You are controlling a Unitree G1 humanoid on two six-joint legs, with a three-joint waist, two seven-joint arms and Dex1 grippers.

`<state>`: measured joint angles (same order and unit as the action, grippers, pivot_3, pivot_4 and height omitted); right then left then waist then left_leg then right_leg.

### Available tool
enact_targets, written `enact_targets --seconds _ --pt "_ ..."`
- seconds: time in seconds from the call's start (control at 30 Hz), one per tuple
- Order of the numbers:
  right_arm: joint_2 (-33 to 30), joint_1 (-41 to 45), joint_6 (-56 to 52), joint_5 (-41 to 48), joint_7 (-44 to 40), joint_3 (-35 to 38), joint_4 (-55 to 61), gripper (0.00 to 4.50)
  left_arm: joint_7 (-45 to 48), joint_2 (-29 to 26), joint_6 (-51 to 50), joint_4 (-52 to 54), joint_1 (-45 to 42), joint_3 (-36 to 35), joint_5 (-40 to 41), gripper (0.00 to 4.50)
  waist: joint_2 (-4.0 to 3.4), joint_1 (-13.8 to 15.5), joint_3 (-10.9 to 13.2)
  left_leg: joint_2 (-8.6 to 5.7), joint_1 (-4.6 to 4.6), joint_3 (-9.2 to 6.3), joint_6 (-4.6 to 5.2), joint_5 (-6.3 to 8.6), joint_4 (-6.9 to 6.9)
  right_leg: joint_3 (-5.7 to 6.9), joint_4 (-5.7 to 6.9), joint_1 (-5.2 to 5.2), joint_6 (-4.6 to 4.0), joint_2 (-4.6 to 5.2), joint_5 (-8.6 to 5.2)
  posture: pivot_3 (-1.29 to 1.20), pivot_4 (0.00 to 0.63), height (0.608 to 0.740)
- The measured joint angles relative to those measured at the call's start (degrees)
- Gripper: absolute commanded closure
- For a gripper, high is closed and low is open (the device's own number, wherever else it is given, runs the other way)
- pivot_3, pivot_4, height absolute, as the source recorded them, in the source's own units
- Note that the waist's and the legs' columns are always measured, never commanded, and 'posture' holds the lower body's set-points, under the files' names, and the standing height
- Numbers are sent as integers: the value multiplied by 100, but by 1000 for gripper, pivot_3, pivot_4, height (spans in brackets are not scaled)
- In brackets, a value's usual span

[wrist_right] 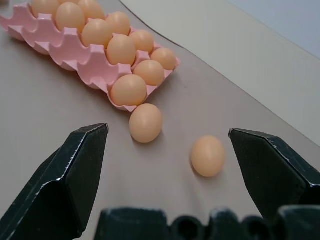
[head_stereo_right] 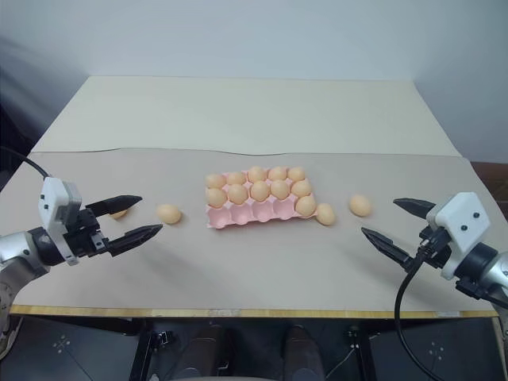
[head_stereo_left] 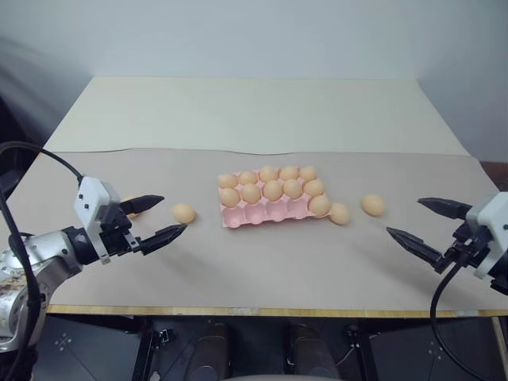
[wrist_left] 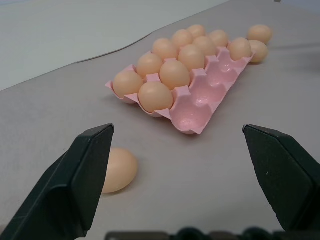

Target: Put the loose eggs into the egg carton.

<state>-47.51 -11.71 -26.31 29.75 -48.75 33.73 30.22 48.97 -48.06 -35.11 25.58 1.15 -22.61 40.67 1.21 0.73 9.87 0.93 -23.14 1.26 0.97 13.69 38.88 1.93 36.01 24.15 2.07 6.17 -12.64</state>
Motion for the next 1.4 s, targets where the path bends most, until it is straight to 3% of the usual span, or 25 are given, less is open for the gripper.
enact_targets --seconds 0.6,0.87,1.1,1.4 --pt "-11 63 28 -41 1 -63 -71 0 47 34 136 -40 -51 -20 -156 10 1 -1 -1 0 2 6 0 0 0 -3 1 0 0 0 0 0 150 740" --pt "-343 459 -59 -130 27 -251 -288 0 149 18 164 -23 -27 -144 -81 10 1 -4 -1 0 5 16 0 0 0 -15 1 2 1 0 3 0 150 740" --pt "-626 1107 -361 -480 279 -1051 -565 0 549 -170 142 -12 -211 -103 161 10 2 -7 -1 1 9 27 0 0 0 -24 2 6 1 -2 5 0 150 740" --pt "-782 2513 -985 -1425 740 -2668 -1533 0 1103 -389 193 -269 -971 188 229 10 2 -12 -1 -2 1 38 3 1 0 -38 -3 15 -25 -6 31 0 150 740"
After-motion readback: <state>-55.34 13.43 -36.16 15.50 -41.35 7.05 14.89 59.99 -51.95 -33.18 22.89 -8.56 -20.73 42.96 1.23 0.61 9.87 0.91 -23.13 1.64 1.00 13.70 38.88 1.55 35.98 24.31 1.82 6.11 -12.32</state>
